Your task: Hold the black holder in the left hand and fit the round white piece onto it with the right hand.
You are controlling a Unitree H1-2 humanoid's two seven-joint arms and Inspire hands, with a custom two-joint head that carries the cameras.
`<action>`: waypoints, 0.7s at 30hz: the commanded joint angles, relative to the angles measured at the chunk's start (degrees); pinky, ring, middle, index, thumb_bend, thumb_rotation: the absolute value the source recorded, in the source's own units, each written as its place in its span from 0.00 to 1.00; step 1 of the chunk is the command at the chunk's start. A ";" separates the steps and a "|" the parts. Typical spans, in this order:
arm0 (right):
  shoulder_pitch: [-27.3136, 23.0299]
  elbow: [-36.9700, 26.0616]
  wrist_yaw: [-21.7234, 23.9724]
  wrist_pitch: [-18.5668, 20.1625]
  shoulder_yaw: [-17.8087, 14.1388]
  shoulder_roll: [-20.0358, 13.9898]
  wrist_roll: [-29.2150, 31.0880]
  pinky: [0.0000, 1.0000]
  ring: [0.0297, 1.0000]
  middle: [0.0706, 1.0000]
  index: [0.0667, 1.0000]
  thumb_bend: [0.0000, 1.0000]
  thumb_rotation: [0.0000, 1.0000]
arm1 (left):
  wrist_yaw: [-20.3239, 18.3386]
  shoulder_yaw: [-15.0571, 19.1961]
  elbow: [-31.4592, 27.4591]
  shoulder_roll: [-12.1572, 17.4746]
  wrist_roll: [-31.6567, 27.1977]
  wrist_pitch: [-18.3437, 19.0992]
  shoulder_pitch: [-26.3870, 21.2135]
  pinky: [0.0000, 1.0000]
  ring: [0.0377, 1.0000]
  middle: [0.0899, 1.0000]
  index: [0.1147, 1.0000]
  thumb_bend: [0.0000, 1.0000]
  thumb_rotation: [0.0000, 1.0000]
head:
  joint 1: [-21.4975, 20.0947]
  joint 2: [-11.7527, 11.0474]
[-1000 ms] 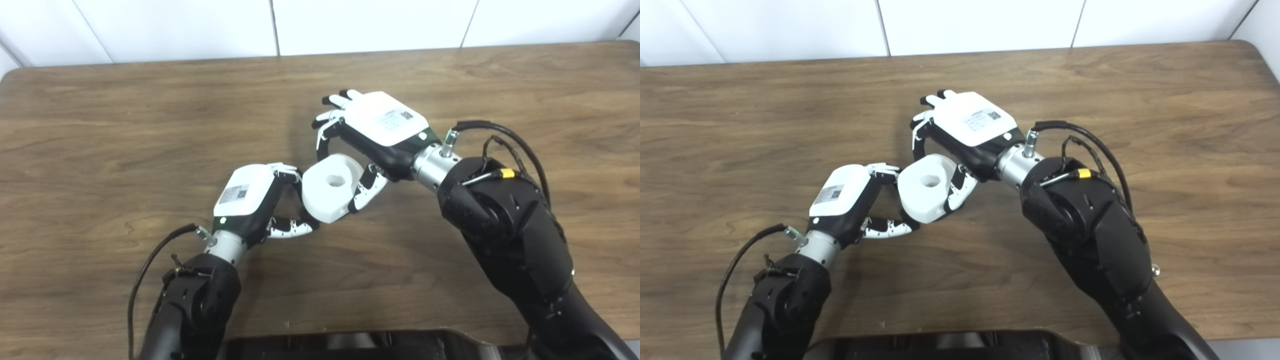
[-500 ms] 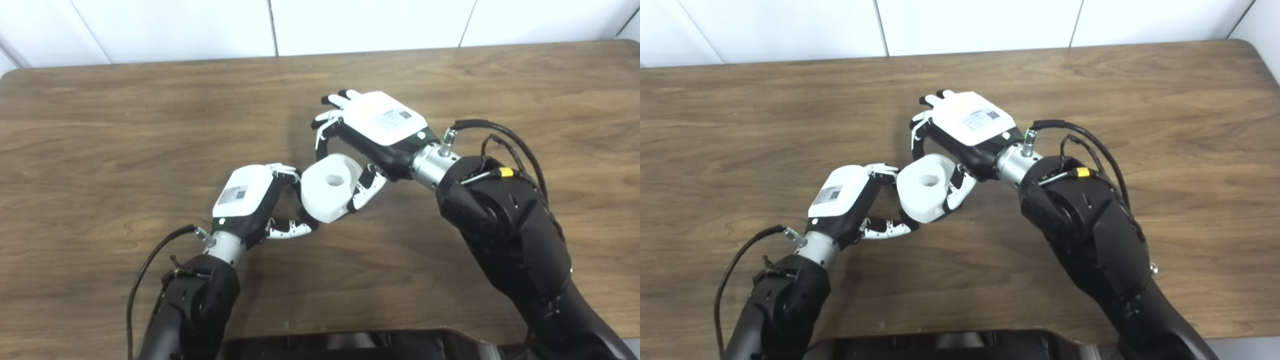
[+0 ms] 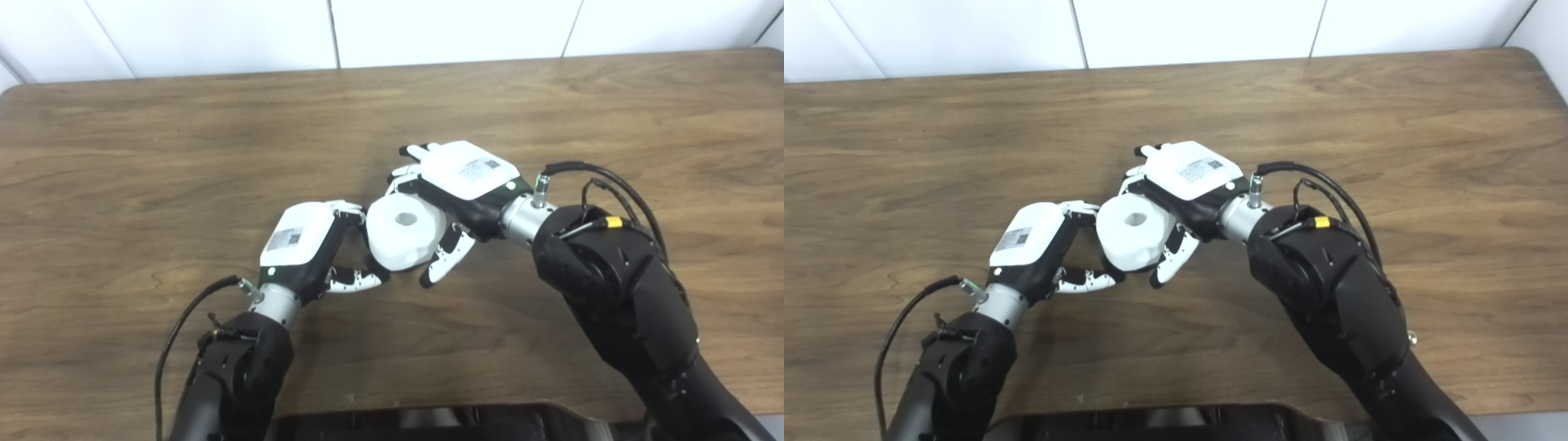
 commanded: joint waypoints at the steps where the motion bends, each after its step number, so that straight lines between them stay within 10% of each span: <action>1: -2.01 -1.59 1.14 -0.54 -0.62 0.52 -0.74 1.00 1.00 0.88 0.73 0.97 0.29 | -2.46 -0.67 -0.79 0.71 0.28 0.46 0.38 0.83 0.84 0.75 0.42 0.52 0.05 | -0.03 0.01; 21: -2.35 -1.18 0.96 -1.00 -2.86 1.68 -1.53 1.00 1.00 0.92 0.76 0.98 0.34 | -3.90 -0.74 -0.36 0.58 1.58 0.79 0.00 0.83 0.83 0.74 0.42 0.52 0.05 | -0.08 -0.22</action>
